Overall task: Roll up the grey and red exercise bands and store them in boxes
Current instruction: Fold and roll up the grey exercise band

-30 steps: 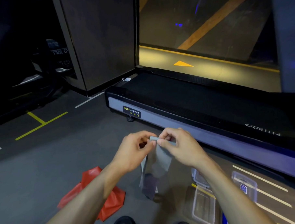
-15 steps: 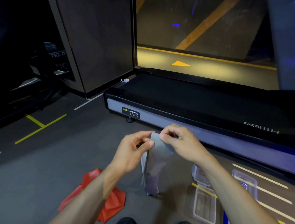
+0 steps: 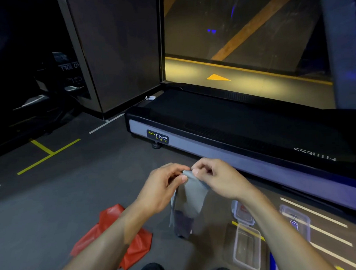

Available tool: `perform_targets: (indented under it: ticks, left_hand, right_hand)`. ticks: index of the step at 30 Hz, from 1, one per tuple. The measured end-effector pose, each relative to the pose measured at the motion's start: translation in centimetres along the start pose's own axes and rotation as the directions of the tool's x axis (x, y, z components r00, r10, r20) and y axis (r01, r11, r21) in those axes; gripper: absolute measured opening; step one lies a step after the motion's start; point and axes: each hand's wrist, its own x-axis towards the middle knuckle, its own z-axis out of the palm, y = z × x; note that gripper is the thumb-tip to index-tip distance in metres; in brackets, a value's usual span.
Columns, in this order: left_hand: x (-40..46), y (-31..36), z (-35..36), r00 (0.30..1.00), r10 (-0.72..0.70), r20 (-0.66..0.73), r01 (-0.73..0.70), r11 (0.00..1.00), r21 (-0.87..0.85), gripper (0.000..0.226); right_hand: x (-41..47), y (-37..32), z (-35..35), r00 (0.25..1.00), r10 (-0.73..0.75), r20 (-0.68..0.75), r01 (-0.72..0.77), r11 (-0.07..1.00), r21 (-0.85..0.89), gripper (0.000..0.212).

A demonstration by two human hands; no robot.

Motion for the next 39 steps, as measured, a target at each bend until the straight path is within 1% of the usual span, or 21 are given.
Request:
perform_targets:
  ticks: [1, 3, 5, 8, 11, 14, 17, 19, 24, 26, 27, 30, 32, 35, 37, 39]
  left_hand:
    - [-0.1, 0.0, 0.0, 1.000, 0.001, -0.004, -0.001, 1.000, 0.013, 0.021]
    - [-0.1, 0.1, 0.1, 1.000, 0.002, -0.016, -0.002, 1.000, 0.026, 0.020]
    - [0.0, 0.2, 0.2, 0.999, -0.019, -0.036, 0.019, 1.000, 0.004, 0.019]
    - [0.0, 0.2, 0.5, 0.994, -0.092, -0.053, 0.086, 0.990, -0.108, 0.020]
    - [0.1, 0.1, 0.9, 0.989, -0.142, -0.042, 0.127, 0.962, -0.241, 0.024]
    - [0.0, 0.3, 1.1, 0.988, -0.153, 0.005, 0.148, 0.941, -0.304, 0.030]
    - [0.0, 0.2, 1.0, 0.991, -0.132, 0.031, 0.136, 0.944, -0.300, 0.019]
    - [0.0, 0.2, 0.8, 0.989, -0.143, 0.027, 0.144, 0.936, -0.321, 0.018]
    - [0.2, -0.1, 0.7, 0.993, -0.120, 0.007, 0.117, 0.953, -0.280, 0.011]
    - [0.3, -0.1, 0.7, 0.994, -0.110, -0.016, 0.103, 0.964, -0.243, 0.012]
    - [0.3, 0.0, 0.8, 0.994, -0.103, -0.026, 0.094, 0.968, -0.233, 0.017]
    - [0.3, 0.5, 0.8, 0.996, -0.080, -0.035, 0.070, 0.973, -0.220, 0.042]
    - [0.2, 0.7, 0.7, 0.998, -0.051, -0.039, 0.043, 0.984, -0.171, 0.050]
    - [0.1, 1.0, 0.6, 0.998, -0.008, -0.064, 0.004, 0.998, -0.060, 0.034]
    - [0.1, 1.1, 0.7, 0.997, -0.018, -0.070, 0.015, 0.999, -0.046, 0.026]
    - [0.0, 0.9, 0.9, 0.997, -0.042, -0.063, 0.039, 0.998, -0.059, 0.024]
  right_hand:
    - [-0.2, 0.0, 0.0, 1.000, -0.010, -0.001, 0.010, 1.000, -0.018, 0.017]
    - [-0.4, -0.1, 0.1, 0.999, -0.045, -0.017, 0.044, 0.997, -0.065, 0.028]
    - [-0.5, -0.2, 0.2, 0.992, -0.108, -0.064, 0.100, 0.987, -0.123, 0.020]
    - [-0.4, -0.4, 0.2, 0.981, -0.158, -0.109, 0.136, 0.973, -0.188, 0.012]
    - [-0.4, -0.5, 0.3, 0.974, -0.181, -0.138, 0.148, 0.964, -0.222, 0.009]
    - [-0.3, -0.3, 0.4, 0.967, -0.190, -0.168, 0.152, 0.965, -0.215, 0.008]
    - [-0.3, -0.2, 0.2, 0.966, -0.181, -0.185, 0.147, 0.973, -0.180, 0.009]
    - [-0.3, -0.1, 0.2, 0.967, -0.178, -0.184, 0.149, 0.976, -0.162, 0.009]
    - [-0.3, 0.0, 0.1, 0.974, -0.141, -0.177, 0.128, 0.989, -0.081, 0.009]
    - [-0.1, 0.1, 0.1, 0.973, -0.135, -0.186, 0.134, 0.991, -0.021, 0.009]
    - [-0.1, 0.0, 0.0, 0.975, -0.128, -0.182, 0.133, 0.991, 0.017, 0.010]
    - [-0.3, -0.3, -0.2, 0.987, -0.089, -0.132, 0.103, 0.989, 0.104, 0.013]
    - [-0.3, -0.3, -0.2, 0.995, -0.052, -0.091, 0.065, 0.986, 0.150, 0.017]
    - [-0.3, -0.1, -0.1, 0.999, -0.001, -0.050, 0.009, 0.984, 0.178, 0.028]
    - [-0.1, 0.1, -0.2, 0.999, 0.031, -0.026, -0.027, 0.986, 0.162, 0.035]
    - [-0.1, 0.2, -0.1, 0.999, 0.032, -0.016, -0.030, 0.993, 0.114, 0.037]
